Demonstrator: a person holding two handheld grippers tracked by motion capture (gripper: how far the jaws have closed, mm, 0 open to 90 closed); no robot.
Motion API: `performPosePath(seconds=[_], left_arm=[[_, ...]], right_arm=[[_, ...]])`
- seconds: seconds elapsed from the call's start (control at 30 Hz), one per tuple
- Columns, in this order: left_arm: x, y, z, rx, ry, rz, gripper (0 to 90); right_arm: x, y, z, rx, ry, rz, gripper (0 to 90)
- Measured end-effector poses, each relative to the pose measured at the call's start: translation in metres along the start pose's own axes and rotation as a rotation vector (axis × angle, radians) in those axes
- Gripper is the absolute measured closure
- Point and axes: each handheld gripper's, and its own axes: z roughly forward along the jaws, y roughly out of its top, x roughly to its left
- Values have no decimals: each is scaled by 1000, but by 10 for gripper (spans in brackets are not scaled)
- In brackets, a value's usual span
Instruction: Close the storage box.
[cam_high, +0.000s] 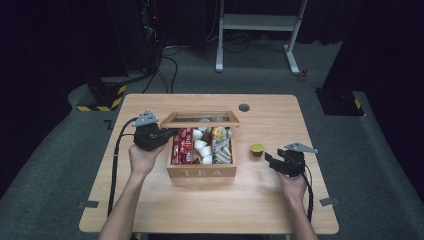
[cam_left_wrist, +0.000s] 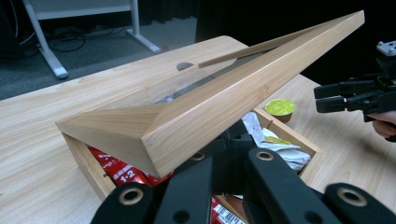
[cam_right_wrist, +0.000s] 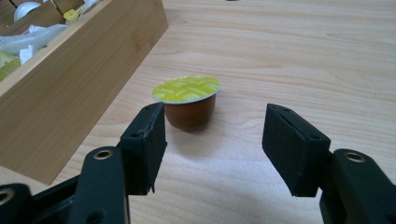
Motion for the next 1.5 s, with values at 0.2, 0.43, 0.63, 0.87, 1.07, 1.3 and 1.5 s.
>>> performPosePath(seconds=[0.2, 0.43, 0.63, 0.87, 1.07, 1.3, 1.5], left_arm=[[0, -1, 0, 2, 0, 2, 900], [-1, -3, 0, -1, -3, 1, 900], [-1, -4, 0, 1, -4, 1, 900], [-2, -7, 0, 1, -7, -1, 900], [-2, -10, 0, 3, -12, 4, 900], [-3, -13, 0, 9, -14, 0, 900], [-5, -16, 0, 12, -18, -8, 900]], right_arm=[[-4, -11, -4, 10, -11, 7, 404], [-6, -26, -6, 40, -48, -7, 411], [-8, -35, -3, 72, -81, -24, 412], [-8, -38, 0, 84, -96, -30, 412], [-10, -42, 2, 99, -107, -34, 408], [-10, -42, 3, 105, -138, -53, 409], [-10, -41, 4, 115, -180, -70, 357]])
